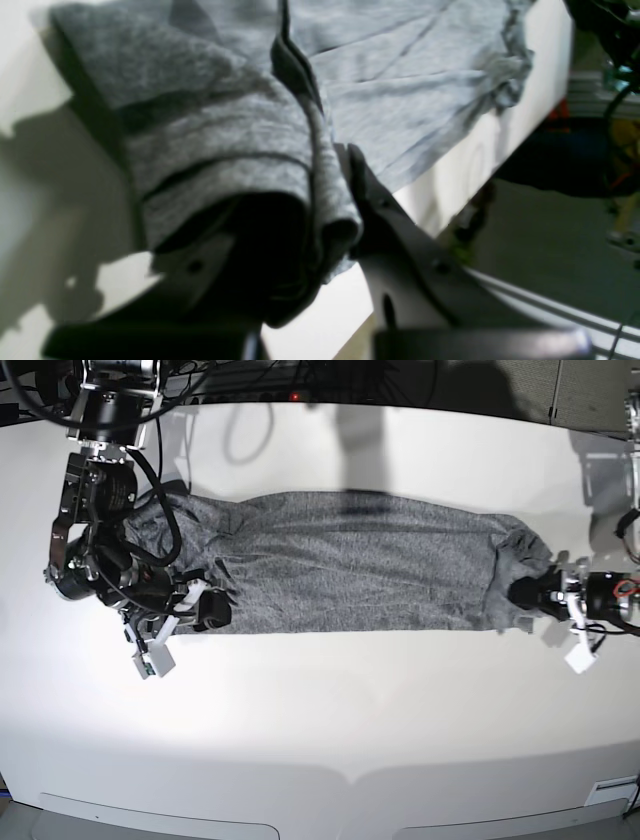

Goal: Fold the T-shirt properly
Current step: 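Fold the strip end with the left gripper toward the right gripper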

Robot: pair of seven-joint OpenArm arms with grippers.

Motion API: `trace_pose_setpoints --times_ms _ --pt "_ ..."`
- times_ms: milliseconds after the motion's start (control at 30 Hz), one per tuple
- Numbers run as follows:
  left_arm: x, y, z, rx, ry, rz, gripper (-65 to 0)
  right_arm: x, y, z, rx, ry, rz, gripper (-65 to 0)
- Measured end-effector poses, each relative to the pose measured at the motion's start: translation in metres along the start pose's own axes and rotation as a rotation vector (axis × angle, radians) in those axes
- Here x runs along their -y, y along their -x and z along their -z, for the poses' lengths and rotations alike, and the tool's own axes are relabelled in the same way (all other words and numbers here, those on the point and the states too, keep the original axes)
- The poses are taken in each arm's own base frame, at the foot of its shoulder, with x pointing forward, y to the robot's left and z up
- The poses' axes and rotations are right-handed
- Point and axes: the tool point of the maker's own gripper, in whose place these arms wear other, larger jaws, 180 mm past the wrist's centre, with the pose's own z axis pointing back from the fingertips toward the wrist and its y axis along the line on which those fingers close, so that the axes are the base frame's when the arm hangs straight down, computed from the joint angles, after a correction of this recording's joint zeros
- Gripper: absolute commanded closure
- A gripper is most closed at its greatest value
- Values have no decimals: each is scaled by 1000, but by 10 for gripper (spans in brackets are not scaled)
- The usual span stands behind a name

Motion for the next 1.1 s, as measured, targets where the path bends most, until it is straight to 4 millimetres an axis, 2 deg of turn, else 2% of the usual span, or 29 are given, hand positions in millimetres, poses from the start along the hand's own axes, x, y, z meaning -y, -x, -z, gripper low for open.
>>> trace_pose_setpoints --times_ms 133,367,600,800,1000,1033,1100 --pt "21 -2 29 6 76 -4 0 0 0 0 0 0 0 -161" --pt "45 -4 54 19 161 -14 0 0 0 0 0 0 0 -161" --pt "79 -4 89 21 266 -17 0 0 -4 0 22 0 0 -161" --pt "95 2 106 17 316 -30 0 3 -1 0 9 17 -8 -161" --pt "91 14 108 3 313 -53 0 3 -2 0 10 17 -8 -161" --pt "91 16 109 0 314 -57 -34 3 -2 0 10 17 -8 -161" --pt "93 16 108 5 326 -63 -161 3 -2 0 11 17 -8 -161"
